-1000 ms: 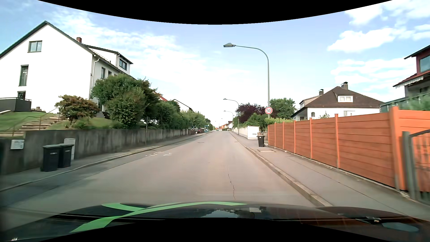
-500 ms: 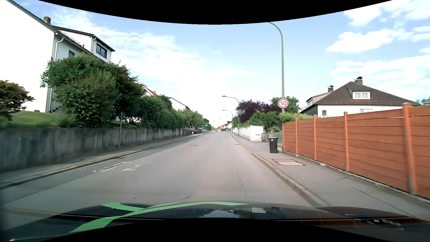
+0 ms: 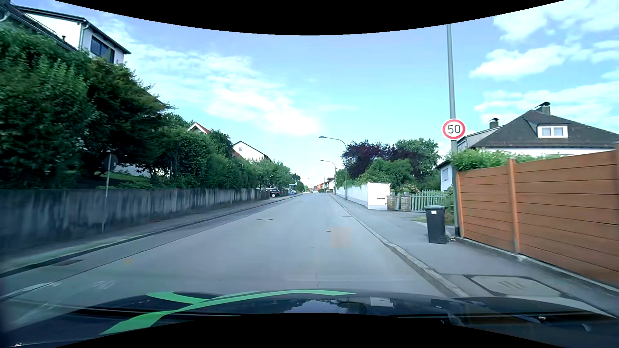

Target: Follow the waypoints while adhering to traffic rules and regulations

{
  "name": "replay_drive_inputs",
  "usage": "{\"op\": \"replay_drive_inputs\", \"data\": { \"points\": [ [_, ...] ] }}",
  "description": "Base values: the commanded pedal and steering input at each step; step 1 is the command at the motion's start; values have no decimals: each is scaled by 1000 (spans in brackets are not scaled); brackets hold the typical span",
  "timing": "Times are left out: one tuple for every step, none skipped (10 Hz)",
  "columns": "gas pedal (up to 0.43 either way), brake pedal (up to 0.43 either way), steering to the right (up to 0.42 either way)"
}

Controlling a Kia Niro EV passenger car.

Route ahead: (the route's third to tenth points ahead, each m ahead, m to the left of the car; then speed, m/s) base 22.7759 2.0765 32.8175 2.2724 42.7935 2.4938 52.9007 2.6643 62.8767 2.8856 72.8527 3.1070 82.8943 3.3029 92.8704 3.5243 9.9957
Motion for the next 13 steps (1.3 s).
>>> {"op": "replay_drive_inputs", "data": {
  "points": [
    [429, 0, -5],
    [429, 0, -5],
    [421, 0, -5],
    [421, 0, -5],
    [398, 0, -4],
    [331, 0, -4],
    [319, 0, -4],
    [319, 0, -4],
    [319, 0, -4],
    [319, 0, -4],
    [319, 0, -5],
    [319, 0, -6],
    [311, 0, -7]
  ]
}}
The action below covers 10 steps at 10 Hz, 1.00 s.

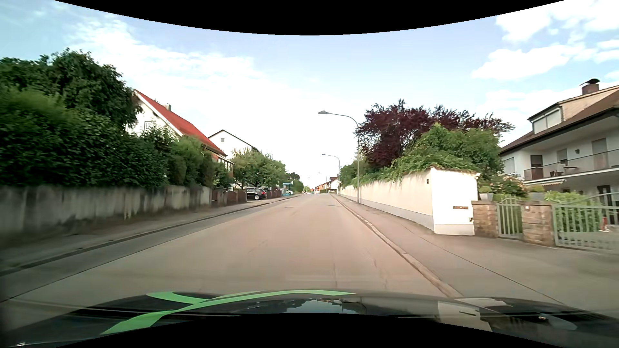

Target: Follow the waypoints while adhering to traffic rules and regulations

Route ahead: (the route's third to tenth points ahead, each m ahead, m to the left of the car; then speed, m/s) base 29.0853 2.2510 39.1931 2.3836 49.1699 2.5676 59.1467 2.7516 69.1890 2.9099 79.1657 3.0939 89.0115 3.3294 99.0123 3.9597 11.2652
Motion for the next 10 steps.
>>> {"op": "replay_drive_inputs", "data": {
  "points": [
    [268, 0, -7],
    [268, 0, -6],
    [268, 0, -6],
    [268, 0, -6],
    [268, 0, -5],
    [268, 0, -3],
    [268, 0, -2],
    [260, 0, -2],
    [228, 0, -2],
    [228, 0, -2]
  ]
}}
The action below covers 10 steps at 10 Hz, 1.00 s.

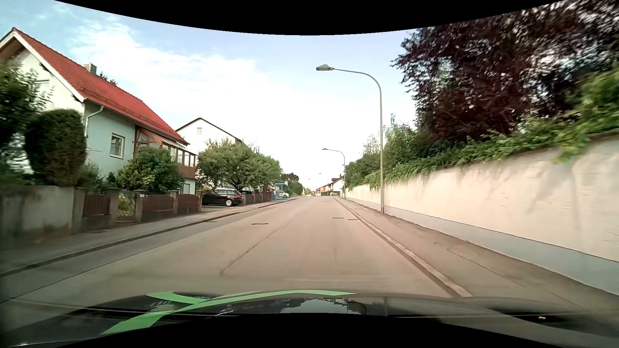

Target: Follow the waypoints while adhering to traffic rules and regulations

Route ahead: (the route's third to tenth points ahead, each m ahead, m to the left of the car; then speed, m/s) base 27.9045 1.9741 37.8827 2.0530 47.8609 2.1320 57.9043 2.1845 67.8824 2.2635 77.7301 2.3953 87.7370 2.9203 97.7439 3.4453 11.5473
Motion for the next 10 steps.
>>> {"op": "replay_drive_inputs", "data": {
  "points": [
    [228, 0, -2],
    [228, 0, -2],
    [228, 0, -2],
    [240, 0, -2],
    [248, 0, -2],
    [248, 0, -2],
    [248, 0, -1],
    [248, 0, -1],
    [248, 0, 0],
    [248, 0, 1]
  ]
}}
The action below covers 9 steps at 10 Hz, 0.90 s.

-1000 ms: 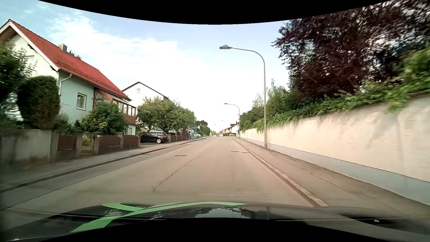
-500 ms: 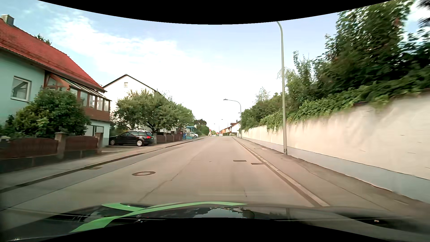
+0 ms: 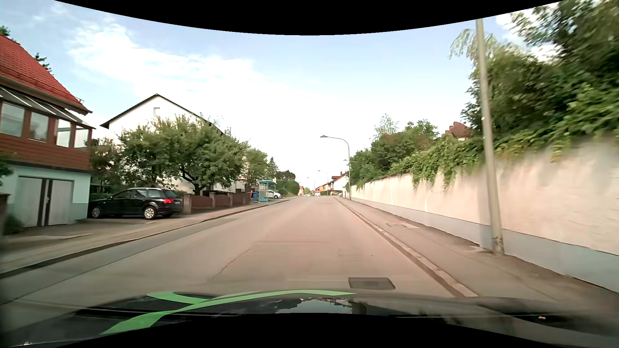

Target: Follow the waypoints while adhering to traffic rules and regulations

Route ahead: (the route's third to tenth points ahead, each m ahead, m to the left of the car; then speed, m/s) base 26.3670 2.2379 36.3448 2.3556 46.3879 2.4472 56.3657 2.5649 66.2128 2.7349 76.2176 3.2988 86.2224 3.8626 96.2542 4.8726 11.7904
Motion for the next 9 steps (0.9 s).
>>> {"op": "replay_drive_inputs", "data": {
  "points": [
    [248, 0, 1],
    [228, 0, 1],
    [220, 0, 1],
    [220, 0, 1],
    [220, 0, 0],
    [197, 0, 0],
    [189, 0, 0],
    [177, 0, 0],
    [169, 0, 0]
  ]
}}
